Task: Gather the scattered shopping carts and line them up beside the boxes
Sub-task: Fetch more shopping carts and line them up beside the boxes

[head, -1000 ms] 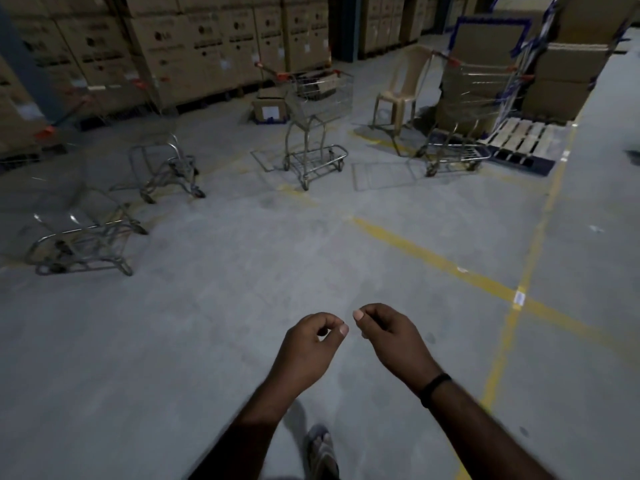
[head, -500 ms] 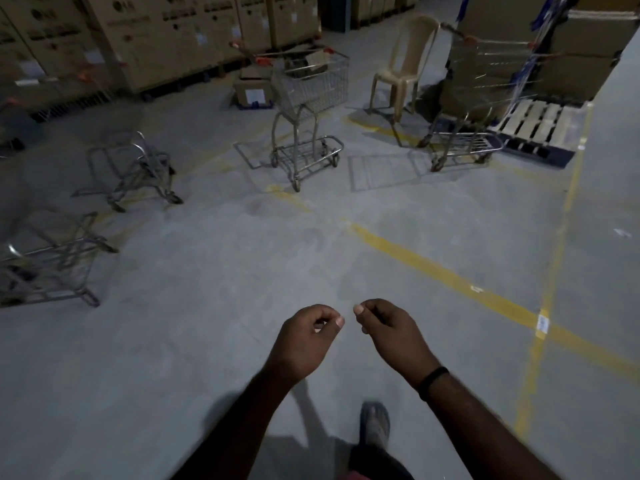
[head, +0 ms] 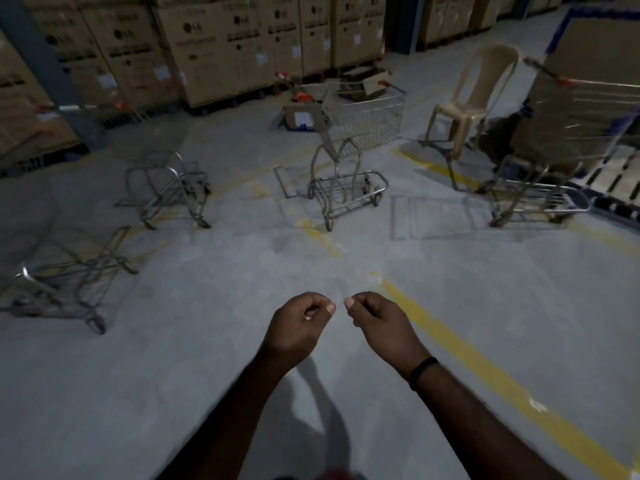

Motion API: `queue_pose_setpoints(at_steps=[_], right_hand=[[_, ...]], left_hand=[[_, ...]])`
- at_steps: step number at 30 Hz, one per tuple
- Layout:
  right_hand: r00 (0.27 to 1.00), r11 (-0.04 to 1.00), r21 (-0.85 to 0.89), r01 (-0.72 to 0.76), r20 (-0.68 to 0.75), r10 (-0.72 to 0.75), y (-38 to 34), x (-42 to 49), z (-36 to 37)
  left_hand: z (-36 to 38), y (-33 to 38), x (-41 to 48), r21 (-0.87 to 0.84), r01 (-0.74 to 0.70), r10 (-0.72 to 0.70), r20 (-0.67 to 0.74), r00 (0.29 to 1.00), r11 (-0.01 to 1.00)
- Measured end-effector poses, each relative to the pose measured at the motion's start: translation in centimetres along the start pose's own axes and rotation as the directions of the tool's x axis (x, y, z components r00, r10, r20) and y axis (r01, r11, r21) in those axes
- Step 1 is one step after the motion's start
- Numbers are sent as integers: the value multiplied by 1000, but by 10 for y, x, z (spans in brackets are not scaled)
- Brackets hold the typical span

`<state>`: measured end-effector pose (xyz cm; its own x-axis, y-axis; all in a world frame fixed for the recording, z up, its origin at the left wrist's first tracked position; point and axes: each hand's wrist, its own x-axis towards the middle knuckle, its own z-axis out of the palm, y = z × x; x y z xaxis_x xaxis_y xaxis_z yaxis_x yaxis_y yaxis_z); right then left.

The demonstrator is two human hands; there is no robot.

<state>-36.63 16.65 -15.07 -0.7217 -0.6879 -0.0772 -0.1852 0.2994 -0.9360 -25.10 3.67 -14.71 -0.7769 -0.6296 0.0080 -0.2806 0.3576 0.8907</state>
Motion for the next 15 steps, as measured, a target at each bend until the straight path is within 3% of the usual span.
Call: queue_pose_setpoints(at_steps=[5,15], right_hand=[[997,999,6,43,60,-43,-10,101,-6],[997,998,6,56,50,-56,-13,337,14]], left_hand=[[-3,-1,88,-30,40,-41,-39,998,999],[-26,-41,321,-68,107,-112,-59,992,992]])
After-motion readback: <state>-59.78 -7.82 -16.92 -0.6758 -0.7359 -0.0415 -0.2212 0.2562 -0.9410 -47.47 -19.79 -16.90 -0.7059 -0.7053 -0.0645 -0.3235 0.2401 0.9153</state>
